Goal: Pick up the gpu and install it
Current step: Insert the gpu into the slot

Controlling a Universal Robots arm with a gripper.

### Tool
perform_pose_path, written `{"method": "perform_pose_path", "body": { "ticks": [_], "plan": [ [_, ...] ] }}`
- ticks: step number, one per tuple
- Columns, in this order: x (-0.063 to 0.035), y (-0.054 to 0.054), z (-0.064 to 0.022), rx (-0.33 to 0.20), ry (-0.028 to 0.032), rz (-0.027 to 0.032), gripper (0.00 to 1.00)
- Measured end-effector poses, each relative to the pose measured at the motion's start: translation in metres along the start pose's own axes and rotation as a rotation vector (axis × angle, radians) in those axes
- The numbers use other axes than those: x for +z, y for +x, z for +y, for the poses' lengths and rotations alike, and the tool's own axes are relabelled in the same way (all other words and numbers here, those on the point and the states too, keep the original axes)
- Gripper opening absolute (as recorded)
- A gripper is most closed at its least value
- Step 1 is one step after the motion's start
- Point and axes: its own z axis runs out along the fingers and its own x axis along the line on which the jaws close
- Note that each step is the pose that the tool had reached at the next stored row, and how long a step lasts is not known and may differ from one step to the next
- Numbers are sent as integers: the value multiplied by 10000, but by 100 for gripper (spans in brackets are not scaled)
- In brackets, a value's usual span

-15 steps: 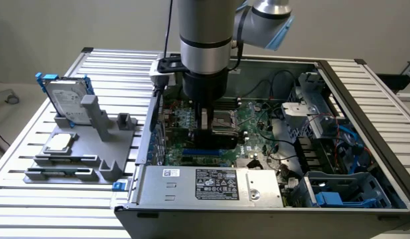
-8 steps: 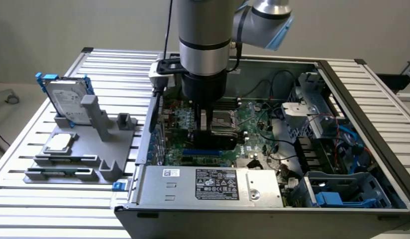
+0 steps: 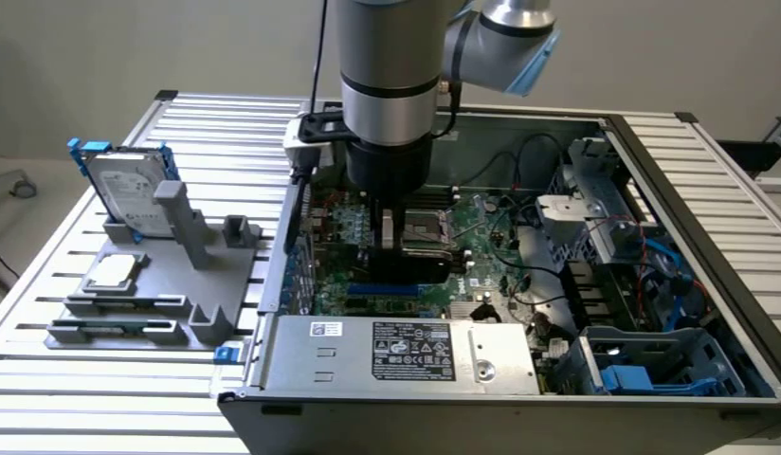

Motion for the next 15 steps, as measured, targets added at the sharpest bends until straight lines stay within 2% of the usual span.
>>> {"method": "perform_pose_path", "body": {
  "ticks": [8, 15],
  "plan": [
    [14, 34, 5, 0, 1, -6, 26],
    [30, 40, 10, 1, -2, -52, 26]
  ]
}}
